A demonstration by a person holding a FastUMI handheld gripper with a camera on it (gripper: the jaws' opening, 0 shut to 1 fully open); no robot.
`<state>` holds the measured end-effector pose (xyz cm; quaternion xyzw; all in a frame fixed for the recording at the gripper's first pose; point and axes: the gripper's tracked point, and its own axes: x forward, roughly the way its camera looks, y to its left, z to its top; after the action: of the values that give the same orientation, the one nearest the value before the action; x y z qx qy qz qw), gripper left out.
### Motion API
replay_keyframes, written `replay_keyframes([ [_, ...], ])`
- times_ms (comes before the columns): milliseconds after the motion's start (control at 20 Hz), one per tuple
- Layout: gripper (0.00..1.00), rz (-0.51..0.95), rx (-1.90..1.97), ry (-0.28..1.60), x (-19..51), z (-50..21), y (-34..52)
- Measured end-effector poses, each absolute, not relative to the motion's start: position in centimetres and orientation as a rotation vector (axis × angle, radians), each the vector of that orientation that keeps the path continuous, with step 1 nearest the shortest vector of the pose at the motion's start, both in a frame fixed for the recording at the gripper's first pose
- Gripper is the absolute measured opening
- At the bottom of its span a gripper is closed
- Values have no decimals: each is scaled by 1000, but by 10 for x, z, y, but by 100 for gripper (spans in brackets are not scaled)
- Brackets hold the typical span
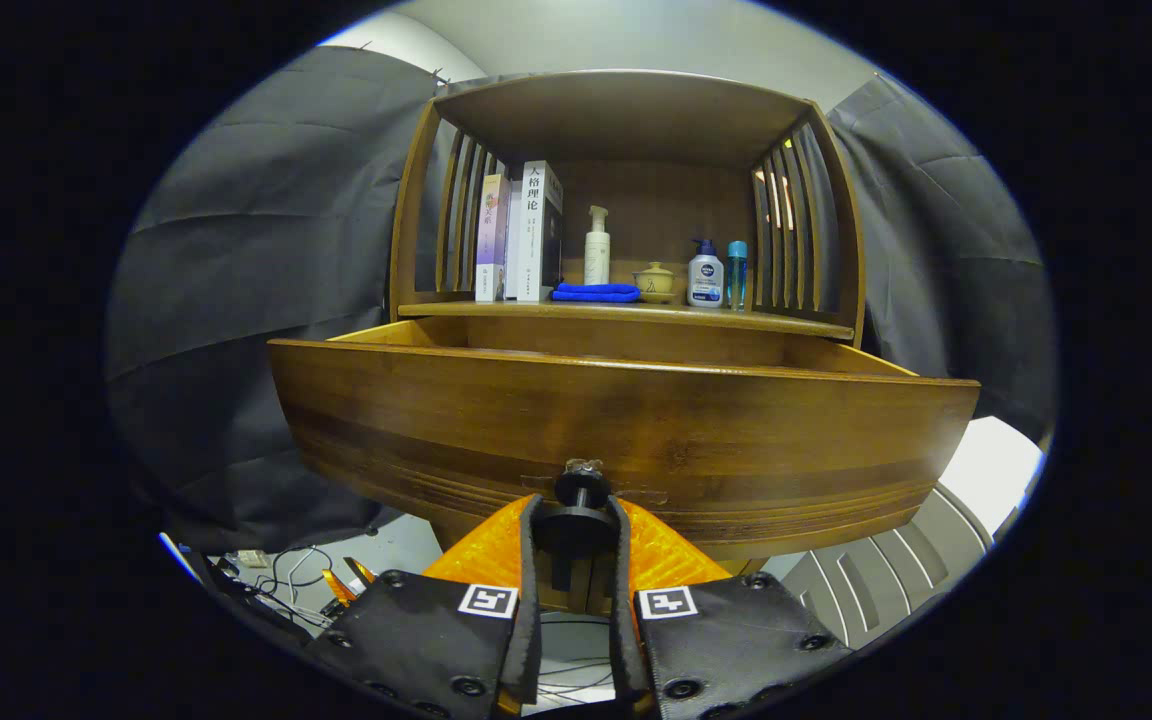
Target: Pull open the drawer, take out the items inside it, and place them on the countertop above the cabinet.
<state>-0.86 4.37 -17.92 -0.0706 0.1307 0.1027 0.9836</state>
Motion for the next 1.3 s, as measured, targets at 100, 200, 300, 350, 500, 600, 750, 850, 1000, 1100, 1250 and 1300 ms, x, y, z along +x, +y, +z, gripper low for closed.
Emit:
replay_keyframes([
  [100, 30, 211, -150, 261, -11, -179, 43],
  [200, 30, 210, -164, 248, -12, -178, 43],
  [300, 30, 208, -159, 253, -13, -179, 43],
  [350, 40, 220, -146, 262, -15, -177, 44],
  [500, 68, 221, -156, 162, -16, -143, 32],
  [600, 88, 216, -169, 125, -20, -122, 20],
  [750, 97, 217, -158, 57, -17, -75, 12],
  [850, 98, 231, -144, 63, -13, -56, 12],
  [1000, 98, 290, -111, 125, -3, -44, 24],
  [1100, 98, 302, -115, 154, 7, -42, 28],
  [1250, 98, 314, -130, 201, 29, -36, 38],
  [1300, 98, 324, -134, 242, 37, -38, 41],
])
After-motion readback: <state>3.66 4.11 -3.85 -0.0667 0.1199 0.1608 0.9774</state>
